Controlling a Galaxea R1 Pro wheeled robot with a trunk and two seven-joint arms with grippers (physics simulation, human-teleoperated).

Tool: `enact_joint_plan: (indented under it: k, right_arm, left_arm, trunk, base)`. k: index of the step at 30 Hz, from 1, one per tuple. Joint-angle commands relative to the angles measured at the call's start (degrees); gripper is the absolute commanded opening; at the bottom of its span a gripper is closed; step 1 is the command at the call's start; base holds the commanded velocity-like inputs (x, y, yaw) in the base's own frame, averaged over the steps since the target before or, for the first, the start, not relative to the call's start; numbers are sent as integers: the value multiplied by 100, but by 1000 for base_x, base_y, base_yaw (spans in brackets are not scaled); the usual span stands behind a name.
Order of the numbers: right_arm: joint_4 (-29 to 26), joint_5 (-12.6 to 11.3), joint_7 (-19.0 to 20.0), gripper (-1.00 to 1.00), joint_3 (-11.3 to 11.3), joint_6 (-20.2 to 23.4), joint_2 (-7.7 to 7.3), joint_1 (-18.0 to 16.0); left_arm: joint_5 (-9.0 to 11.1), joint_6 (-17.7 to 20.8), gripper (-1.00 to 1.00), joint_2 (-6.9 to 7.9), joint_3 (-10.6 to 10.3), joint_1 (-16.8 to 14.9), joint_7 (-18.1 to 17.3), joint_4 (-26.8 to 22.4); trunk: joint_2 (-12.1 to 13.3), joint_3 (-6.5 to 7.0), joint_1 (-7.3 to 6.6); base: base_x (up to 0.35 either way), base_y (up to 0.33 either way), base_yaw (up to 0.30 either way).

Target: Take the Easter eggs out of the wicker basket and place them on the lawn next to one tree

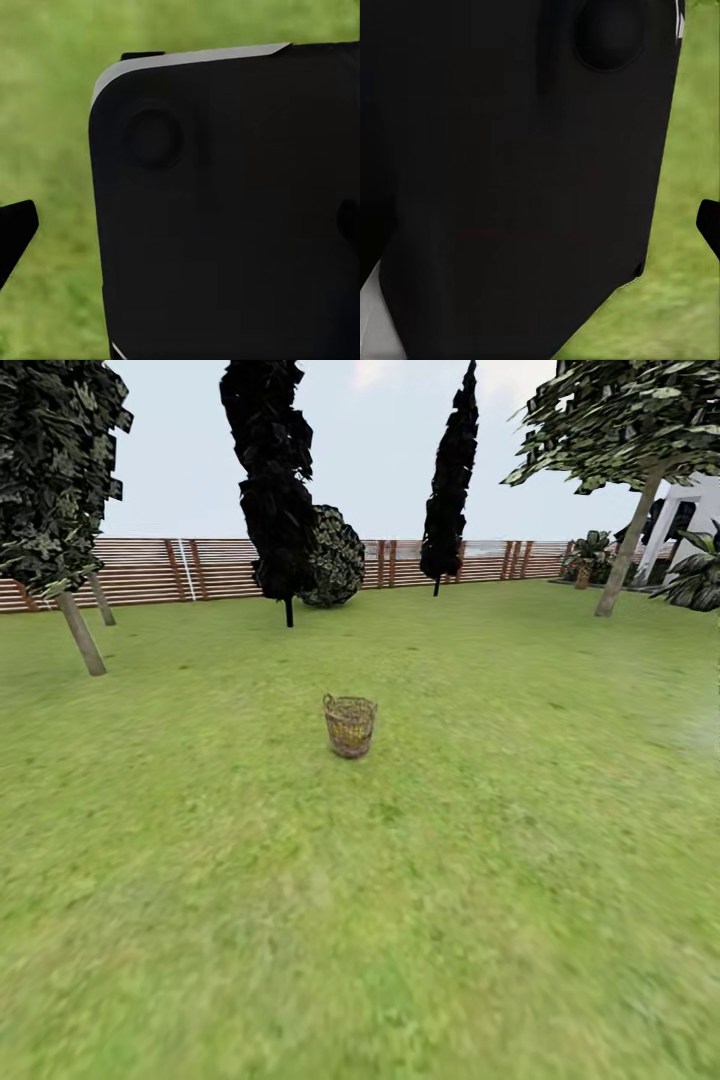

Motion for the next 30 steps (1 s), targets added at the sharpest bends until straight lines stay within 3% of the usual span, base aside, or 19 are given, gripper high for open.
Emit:
enact_joint_plan:
  k: [1, 30]
  right_arm:
    - [5, 6, -3, 100, -7, -20, 0, -3]
    - [5, 6, 2, 100, -3, -20, -3, -3]
  left_arm:
    - [-9, -18, 100, 1, -7, -3, -10, 4]
    - [-9, -18, 100, 1, -7, -1, -10, 4]
  trunk:
    - [-2, -5, 2]
    - [-2, -5, 2]
  base:
    - [244, 212, -25]
    - [259, 210, -23]
